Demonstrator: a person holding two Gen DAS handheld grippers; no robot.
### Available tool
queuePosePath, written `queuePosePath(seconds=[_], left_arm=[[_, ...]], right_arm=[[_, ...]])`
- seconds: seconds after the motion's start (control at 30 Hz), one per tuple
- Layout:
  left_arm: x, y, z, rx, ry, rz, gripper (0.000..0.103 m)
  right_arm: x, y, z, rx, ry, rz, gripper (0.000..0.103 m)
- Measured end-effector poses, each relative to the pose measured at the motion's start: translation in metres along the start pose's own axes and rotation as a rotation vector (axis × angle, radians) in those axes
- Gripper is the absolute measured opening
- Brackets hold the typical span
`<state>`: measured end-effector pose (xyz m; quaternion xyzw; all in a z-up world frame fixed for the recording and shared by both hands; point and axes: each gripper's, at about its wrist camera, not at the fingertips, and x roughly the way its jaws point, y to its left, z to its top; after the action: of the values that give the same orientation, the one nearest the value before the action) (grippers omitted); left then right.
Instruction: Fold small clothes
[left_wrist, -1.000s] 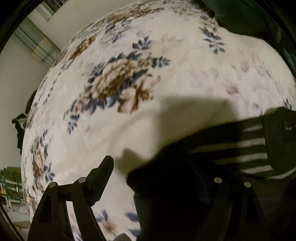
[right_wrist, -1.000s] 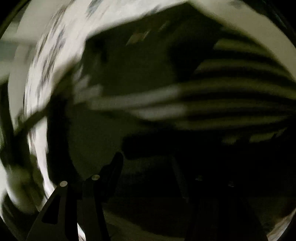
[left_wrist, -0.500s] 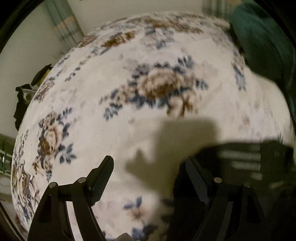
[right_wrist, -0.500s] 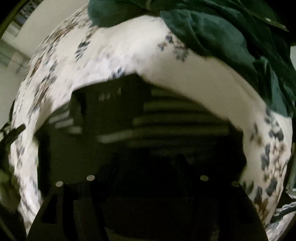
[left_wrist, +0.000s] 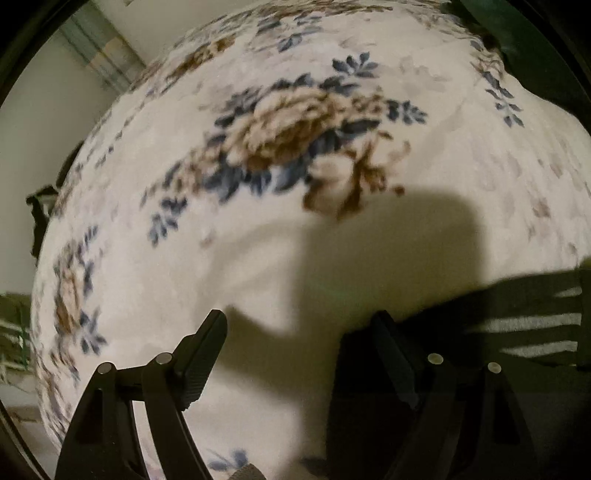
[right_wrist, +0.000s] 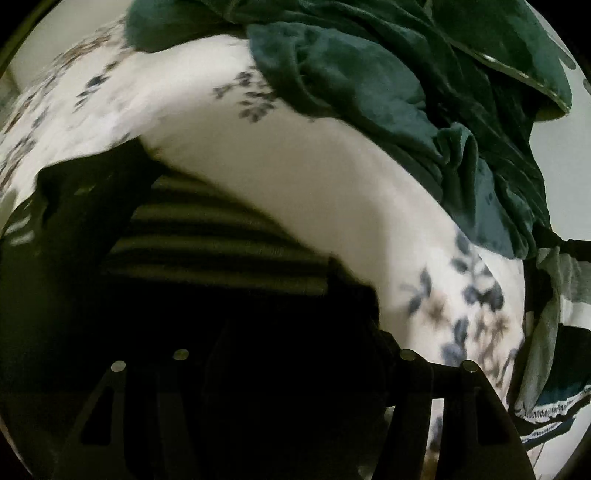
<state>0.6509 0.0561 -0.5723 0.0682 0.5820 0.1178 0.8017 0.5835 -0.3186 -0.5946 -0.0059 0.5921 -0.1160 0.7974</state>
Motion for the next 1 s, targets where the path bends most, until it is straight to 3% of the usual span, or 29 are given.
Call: queuePosePath(seconds=[0.13,0.2,0.23,0.33,0.47,0.53,0.6,0.73,0.83,1.0], left_arm=[[-0.034,0.005,-0.006,0.024,-0.064,-0.026,0.08],[-0.067,0.006,-0.023,0.035,-0.118,-0.058,0.08],[-0.082,0.005,-0.032,0.044,-0.139,-0.066,0.083],[-0.122,0.001,-0.063,0.069,-0.188,-0.082,0.1],[-0.168,0.001,-0.104,0.073,-0.191,-0.094,0.1],[-0.193,0.004,-0.126,0.053,-0.163,-0.142,0.1],[-0.213,0.007,-0.141,0.041,-0.135,-0.176,0.1],[-0.268,0.007,-0.178,0.021,-0.1,-0.203,0.1],[-0.306,0.003,-0.198,0.014,-0.114,-0.192,0.1],[-0.371,-0.017,-0.225,-0.034,-0.129,-0.129,0.1]], right_arm=[[-0.003,0.001,0.014,0.018,0.047,0.026,0.066],[-0.019,-0.004,0.01,0.037,0.061,0.11,0.083],[-0.027,-0.006,0.006,0.046,0.06,0.134,0.102],[-0.046,-0.003,-0.017,0.019,0.092,0.14,0.103],[-0.088,0.009,-0.06,-0.042,0.072,0.076,0.103],[-0.115,0.008,-0.075,-0.049,0.046,0.027,0.103],[-0.147,0.007,-0.093,-0.018,0.037,-0.038,0.103],[-0.209,-0.003,-0.122,0.037,0.0,-0.051,0.103],[-0.253,-0.011,-0.141,0.043,-0.035,-0.047,0.103],[-0.315,-0.044,-0.159,0.025,-0.085,0.063,0.103]])
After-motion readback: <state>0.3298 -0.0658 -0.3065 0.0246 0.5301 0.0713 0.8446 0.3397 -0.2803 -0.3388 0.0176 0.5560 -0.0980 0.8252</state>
